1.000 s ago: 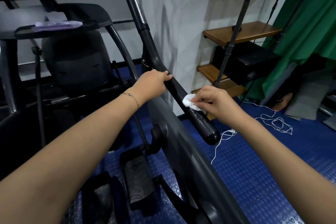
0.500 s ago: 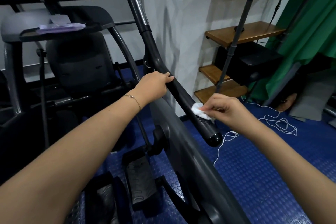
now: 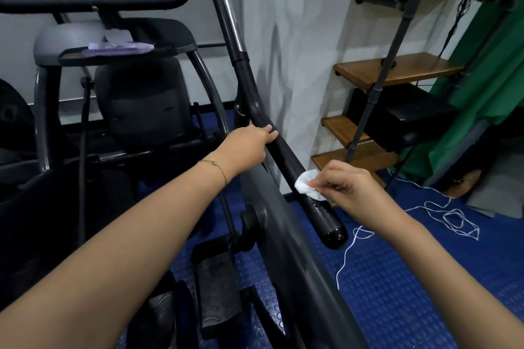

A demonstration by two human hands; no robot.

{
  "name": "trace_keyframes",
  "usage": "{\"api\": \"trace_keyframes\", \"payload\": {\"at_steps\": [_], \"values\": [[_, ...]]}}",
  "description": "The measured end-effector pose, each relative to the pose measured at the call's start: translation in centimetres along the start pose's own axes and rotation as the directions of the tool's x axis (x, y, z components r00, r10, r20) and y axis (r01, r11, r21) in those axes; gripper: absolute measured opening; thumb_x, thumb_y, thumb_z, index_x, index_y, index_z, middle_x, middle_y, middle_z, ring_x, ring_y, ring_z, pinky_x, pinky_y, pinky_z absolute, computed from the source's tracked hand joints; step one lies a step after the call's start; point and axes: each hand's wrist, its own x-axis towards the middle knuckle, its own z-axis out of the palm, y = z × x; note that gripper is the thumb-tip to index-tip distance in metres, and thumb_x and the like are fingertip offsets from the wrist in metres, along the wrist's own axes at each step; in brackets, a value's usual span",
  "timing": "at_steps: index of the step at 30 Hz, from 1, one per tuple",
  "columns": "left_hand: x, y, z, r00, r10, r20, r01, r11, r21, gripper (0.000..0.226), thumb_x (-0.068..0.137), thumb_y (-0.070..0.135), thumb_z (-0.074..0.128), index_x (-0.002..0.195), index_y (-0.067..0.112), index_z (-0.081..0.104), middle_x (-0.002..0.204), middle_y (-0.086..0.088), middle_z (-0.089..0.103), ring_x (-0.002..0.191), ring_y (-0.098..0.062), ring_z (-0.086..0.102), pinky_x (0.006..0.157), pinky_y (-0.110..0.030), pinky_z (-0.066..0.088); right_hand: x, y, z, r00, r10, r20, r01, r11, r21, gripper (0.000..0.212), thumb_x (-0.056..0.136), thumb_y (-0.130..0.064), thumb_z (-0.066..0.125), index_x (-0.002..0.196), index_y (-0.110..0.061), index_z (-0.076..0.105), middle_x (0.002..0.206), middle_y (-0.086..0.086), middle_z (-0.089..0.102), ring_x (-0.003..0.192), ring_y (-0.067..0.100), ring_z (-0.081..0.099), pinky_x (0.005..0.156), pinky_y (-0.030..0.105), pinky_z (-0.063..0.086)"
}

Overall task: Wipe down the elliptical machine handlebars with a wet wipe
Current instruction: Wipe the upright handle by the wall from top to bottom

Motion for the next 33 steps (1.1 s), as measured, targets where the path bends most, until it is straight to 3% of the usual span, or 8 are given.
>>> {"api": "trace_keyframes", "payload": {"at_steps": [7,12,15,18,23,27,30,33], "values": [[-0.3,0.1,-0.8,0.996,0.088,0.026,-0.091,0.986,0.141,0.059,0.091,-0.002,0.032,0.147,0.013,0.028,0.151,-0.006,0.032,0.13,-0.026,0.041,0.098,-0.038,0.044,-1.1,-1.0,-0.4,1.0,0.025,-0.016,-0.026,0.997,-0.068,0.029,0.078,0.002,0.069,0.081,-0.027,0.072,0.077,0.002,0.059,0.068,0.01,0.057,0.062,0.015,0.044],[-0.5,-0.4,-0.3,0.995,0.097,0.022,-0.099,0.991,0.089,0.058,0.09,-0.003,0.033,0.146,0.013,0.03,0.149,-0.006,0.034,0.13,-0.029,0.041,0.097,-0.04,0.046,-1.0,-2.0,0.3,0.994,0.077,-0.076,-0.088,0.985,-0.146,0.019,0.077,0.004,0.069,0.085,-0.012,0.074,0.077,-0.005,0.059,0.077,0.008,0.06,0.066,0.006,0.042],[-0.4,-0.2,-0.2,0.997,0.082,0.011,-0.083,0.995,0.055,0.051,0.091,0.0,0.033,0.142,0.01,0.036,0.145,-0.009,0.038,0.123,-0.029,0.047,0.091,-0.041,0.049,-2.8,-2.3,-0.3,0.997,0.07,-0.043,-0.076,0.983,-0.169,0.029,0.075,0.003,0.07,0.082,-0.025,0.072,0.091,-0.012,0.058,0.08,0.001,0.06,0.069,0.008,0.042],[-0.4,0.3,-0.1,0.998,0.063,0.009,-0.063,0.997,0.049,0.048,0.092,0.0,0.033,0.139,0.008,0.04,0.144,-0.011,0.039,0.119,-0.028,0.05,0.087,-0.039,0.05,-2.5,-2.1,-0.5,0.996,0.063,-0.056,-0.071,0.985,-0.16,0.036,0.077,0.001,0.069,0.076,-0.034,0.071,0.088,-0.009,0.059,0.076,0.008,0.061,0.066,0.013,0.044],[-0.3,0.5,-0.2,0.999,0.047,0.001,-0.047,0.997,0.053,0.05,0.091,-0.001,0.033,0.14,0.008,0.037,0.145,-0.01,0.038,0.119,-0.027,0.051,0.087,-0.037,0.048,0.0,-2.1,0.3,0.994,0.094,-0.059,-0.102,0.983,-0.154,0.019,0.08,-0.001,0.068,0.085,-0.018,0.074,0.082,0.001,0.062,0.079,0.012,0.061,0.068,0.024,0.049],[-0.2,0.2,-0.4,0.998,0.053,0.025,-0.055,0.997,0.058,0.058,0.091,-0.003,0.031,0.146,0.014,0.03,0.152,-0.007,0.03,0.133,-0.028,0.038,0.098,-0.04,0.045,-1.8,-1.8,-0.4,0.999,0.039,-0.006,-0.04,0.985,-0.169,0.025,0.076,-0.001,0.07,0.08,-0.026,0.071,0.081,-0.005,0.06,0.077,0.007,0.062,0.066,0.016,0.047],[-0.1,-0.2,-0.6,0.998,0.051,-0.033,-0.053,0.997,-0.06,0.055,0.091,0.0,0.035,0.142,0.018,0.04,0.149,-0.004,0.036,0.135,-0.027,0.037,0.108,-0.038,0.037,0.5,-1.3,-0.4,0.999,0.037,-0.021,-0.04,0.984,-0.176,0.018,0.079,0.0,0.068,0.083,-0.017,0.074,0.075,-0.004,0.058,0.076,0.007,0.059,0.066,0.014,0.043],[0.0,-0.4,-0.4,0.994,0.026,-0.104,-0.04,0.991,-0.129,0.052,0.089,0.001,0.039,0.136,0.019,0.051,0.144,-0.001,0.044,0.131,-0.021,0.042,0.106,-0.034,0.038,1.9,-1.2,0.3,0.999,0.041,-0.022,-0.044,0.986,-0.163,0.012,0.08,-0.001,0.067,0.086,-0.01,0.074,0.074,-0.011,0.054,0.076,-0.004,0.055,0.069,0.006,0.038]]}}
